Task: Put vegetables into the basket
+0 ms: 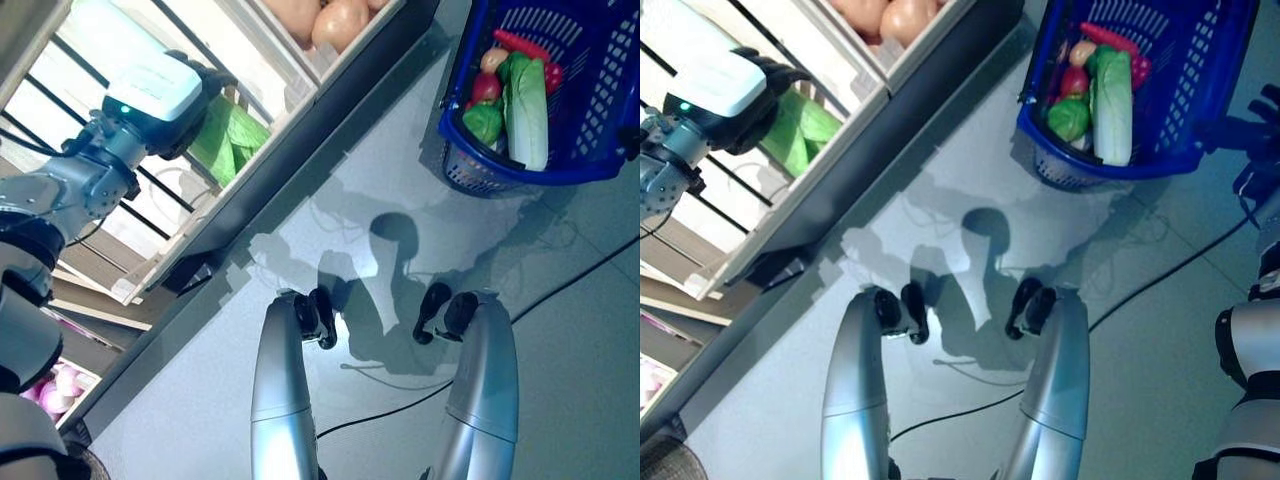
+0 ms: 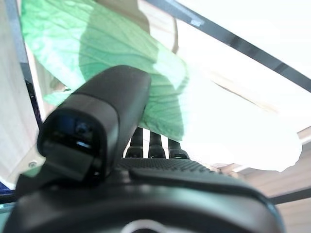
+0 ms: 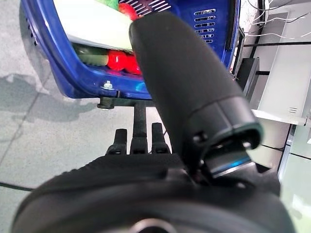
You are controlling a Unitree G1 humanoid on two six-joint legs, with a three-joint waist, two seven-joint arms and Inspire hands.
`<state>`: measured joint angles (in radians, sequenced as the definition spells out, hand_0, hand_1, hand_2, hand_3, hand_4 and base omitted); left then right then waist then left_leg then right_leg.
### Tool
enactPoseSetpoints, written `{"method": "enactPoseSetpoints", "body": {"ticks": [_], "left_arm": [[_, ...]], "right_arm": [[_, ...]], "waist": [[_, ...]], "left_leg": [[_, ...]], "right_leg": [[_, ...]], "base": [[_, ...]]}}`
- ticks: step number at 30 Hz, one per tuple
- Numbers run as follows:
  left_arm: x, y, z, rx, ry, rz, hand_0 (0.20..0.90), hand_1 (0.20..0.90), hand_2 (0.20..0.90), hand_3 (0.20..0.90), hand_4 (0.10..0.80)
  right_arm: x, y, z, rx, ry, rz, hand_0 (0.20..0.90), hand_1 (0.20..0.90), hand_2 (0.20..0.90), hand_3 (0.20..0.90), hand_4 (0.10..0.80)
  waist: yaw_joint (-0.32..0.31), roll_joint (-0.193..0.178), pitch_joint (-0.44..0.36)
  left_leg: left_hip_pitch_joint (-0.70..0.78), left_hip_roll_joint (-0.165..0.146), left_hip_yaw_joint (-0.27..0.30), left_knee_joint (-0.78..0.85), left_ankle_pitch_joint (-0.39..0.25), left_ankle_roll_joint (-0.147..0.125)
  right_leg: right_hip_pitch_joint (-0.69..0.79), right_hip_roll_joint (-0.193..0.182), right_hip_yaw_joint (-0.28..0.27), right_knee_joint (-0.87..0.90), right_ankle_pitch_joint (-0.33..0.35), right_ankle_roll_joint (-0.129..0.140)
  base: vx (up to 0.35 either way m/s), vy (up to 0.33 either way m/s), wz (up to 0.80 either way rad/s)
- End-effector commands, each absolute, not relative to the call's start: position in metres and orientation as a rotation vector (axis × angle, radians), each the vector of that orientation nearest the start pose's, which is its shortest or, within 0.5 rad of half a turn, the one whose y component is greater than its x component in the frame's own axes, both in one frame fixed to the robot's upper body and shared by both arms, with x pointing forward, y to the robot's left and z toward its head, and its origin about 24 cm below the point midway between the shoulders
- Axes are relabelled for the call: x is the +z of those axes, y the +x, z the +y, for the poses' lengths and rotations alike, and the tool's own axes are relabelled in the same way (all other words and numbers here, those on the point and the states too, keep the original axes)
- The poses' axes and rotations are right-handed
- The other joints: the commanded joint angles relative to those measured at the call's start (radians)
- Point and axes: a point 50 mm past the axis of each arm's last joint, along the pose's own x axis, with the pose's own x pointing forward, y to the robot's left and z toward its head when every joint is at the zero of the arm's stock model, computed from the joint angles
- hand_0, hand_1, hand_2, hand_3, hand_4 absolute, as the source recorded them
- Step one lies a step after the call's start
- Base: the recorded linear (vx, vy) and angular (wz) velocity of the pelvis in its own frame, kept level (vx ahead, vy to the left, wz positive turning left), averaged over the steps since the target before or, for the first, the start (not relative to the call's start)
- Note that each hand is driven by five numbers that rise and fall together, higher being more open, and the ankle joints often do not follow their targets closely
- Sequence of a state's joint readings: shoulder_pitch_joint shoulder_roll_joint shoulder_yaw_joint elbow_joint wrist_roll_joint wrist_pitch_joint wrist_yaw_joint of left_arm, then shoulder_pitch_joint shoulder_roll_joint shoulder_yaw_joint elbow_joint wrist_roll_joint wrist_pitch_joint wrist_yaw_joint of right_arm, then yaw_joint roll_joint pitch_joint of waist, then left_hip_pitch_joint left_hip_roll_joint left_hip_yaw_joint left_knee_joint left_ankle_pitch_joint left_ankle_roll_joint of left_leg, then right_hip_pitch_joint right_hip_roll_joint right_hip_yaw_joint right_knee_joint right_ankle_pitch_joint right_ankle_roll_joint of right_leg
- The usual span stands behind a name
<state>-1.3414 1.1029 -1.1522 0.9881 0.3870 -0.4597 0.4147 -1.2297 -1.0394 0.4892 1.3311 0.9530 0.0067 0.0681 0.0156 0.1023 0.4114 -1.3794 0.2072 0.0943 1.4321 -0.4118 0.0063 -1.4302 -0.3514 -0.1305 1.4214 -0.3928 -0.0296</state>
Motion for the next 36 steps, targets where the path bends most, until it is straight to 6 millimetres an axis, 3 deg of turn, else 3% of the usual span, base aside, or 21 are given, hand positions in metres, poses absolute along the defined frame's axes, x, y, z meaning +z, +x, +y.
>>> {"method": "enactPoseSetpoints", "body": {"ticks": [1,13,14,15,16,20,21,22,30,36], "left_arm": [[0.269,0.372,0.292,-0.034,1.914,-0.334,0.900,0.900,0.900,0.900,0.800],[0.236,0.367,0.314,-0.228,1.870,0.057,0.900,0.900,0.900,0.900,0.800],[0.236,0.367,0.314,-0.233,1.866,0.068,0.827,0.827,0.827,0.827,0.751],[0.235,0.367,0.314,-0.238,1.864,0.072,0.625,0.625,0.625,0.625,0.616],[0.236,0.367,0.314,-0.237,1.860,0.079,0.300,0.300,0.300,0.300,0.400],[0.244,0.369,0.314,-0.138,1.893,-0.014,0.300,0.300,0.300,0.300,0.400],[0.247,0.369,0.316,-0.084,1.911,-0.048,0.394,0.394,0.394,0.394,0.463],[0.253,0.368,0.318,0.004,1.931,-0.109,0.900,0.900,0.900,0.900,0.800],[0.287,0.346,0.336,0.588,1.912,-0.626,0.900,0.900,0.900,0.900,0.800],[0.274,0.337,0.348,0.602,1.940,-0.645,0.900,0.900,0.900,0.900,0.800]], "right_arm": [[0.286,0.345,-0.391,-0.474,-0.003,-0.226,0.900,0.900,0.900,0.900,0.800],[0.284,0.344,-0.391,-0.451,-0.025,-0.228,0.900,0.900,0.900,0.900,0.800],[0.285,0.345,-0.390,-0.451,-0.031,-0.229,0.900,0.900,0.900,0.900,0.800],[0.286,0.345,-0.390,-0.453,-0.036,-0.228,0.900,0.900,0.900,0.900,0.800],[0.286,0.344,-0.391,-0.458,-0.034,-0.229,0.900,0.900,0.900,0.900,0.800],[0.283,0.345,-0.391,-0.446,-0.028,-0.209,0.900,0.900,0.900,0.900,0.800],[0.282,0.345,-0.391,-0.441,-0.025,-0.206,0.900,0.900,0.900,0.900,0.800],[0.279,0.345,-0.391,-0.437,-0.023,-0.198,0.900,0.900,0.900,0.900,0.800],[0.249,0.339,-0.400,-0.417,0.003,-0.140,0.900,0.900,0.900,0.900,0.800],[0.231,0.336,-0.403,-0.416,0.003,-0.102,0.900,0.900,0.900,0.900,0.800]], "waist": [[-0.020,-0.045,-0.017],[-0.019,-0.037,-0.021],[-0.018,-0.037,-0.022],[-0.016,-0.037,-0.018],[-0.019,-0.035,-0.028],[-0.016,-0.034,-0.036],[-0.015,-0.034,-0.037],[-0.013,-0.035,-0.040],[0.002,-0.045,-0.062],[0.010,-0.041,-0.069]], "left_leg": [[-0.039,0.020,-0.037,-0.014,-0.080,-0.012],[-0.027,0.022,-0.031,-0.048,-0.068,-0.020],[-0.027,0.022,-0.031,-0.051,-0.067,-0.021],[-0.013,0.024,-0.028,-0.064,-0.062,-0.021],[-0.048,0.023,-0.033,-0.030,-0.073,-0.016],[-0.032,0.023,-0.030,-0.045,-0.070,-0.019],[-0.025,0.023,-0.028,-0.051,-0.069,-0.020],[-0.016,0.021,-0.026,-0.060,-0.067,-0.021],[0.099,0.008,-0.016,-0.151,-0.045,-0.035],[0.218,0.004,0.003,-0.223,-0.039,-0.045]], "right_leg": [[0.022,-0.045,0.029,0.000,-0.067,-0.025],[0.034,-0.047,0.027,-0.033,-0.051,-0.011],[0.035,-0.048,0.026,-0.034,-0.051,-0.011],[0.049,-0.047,0.023,-0.048,-0.045,-0.011],[0.017,-0.058,0.029,-0.013,-0.060,-0.016],[0.033,-0.060,0.024,-0.028,-0.057,-0.014],[0.040,-0.060,0.023,-0.034,-0.055,-0.014],[0.049,-0.060,0.021,-0.042,-0.053,-0.013],[0.166,-0.049,0.001,-0.123,-0.040,-0.012],[0.281,-0.044,-0.012,-0.186,-0.038,-0.009]], "base": [[0.000,0.000,0.00],[0.000,0.000,0.00],[0.000,0.000,0.00],[0.000,0.000,0.00],[0.000,0.000,0.00],[0.000,0.000,0.00],[0.000,0.000,0.00],[0.021,-0.034,0.02],[0.044,-0.055,0.01],[0.060,-0.038,0.02]]}}
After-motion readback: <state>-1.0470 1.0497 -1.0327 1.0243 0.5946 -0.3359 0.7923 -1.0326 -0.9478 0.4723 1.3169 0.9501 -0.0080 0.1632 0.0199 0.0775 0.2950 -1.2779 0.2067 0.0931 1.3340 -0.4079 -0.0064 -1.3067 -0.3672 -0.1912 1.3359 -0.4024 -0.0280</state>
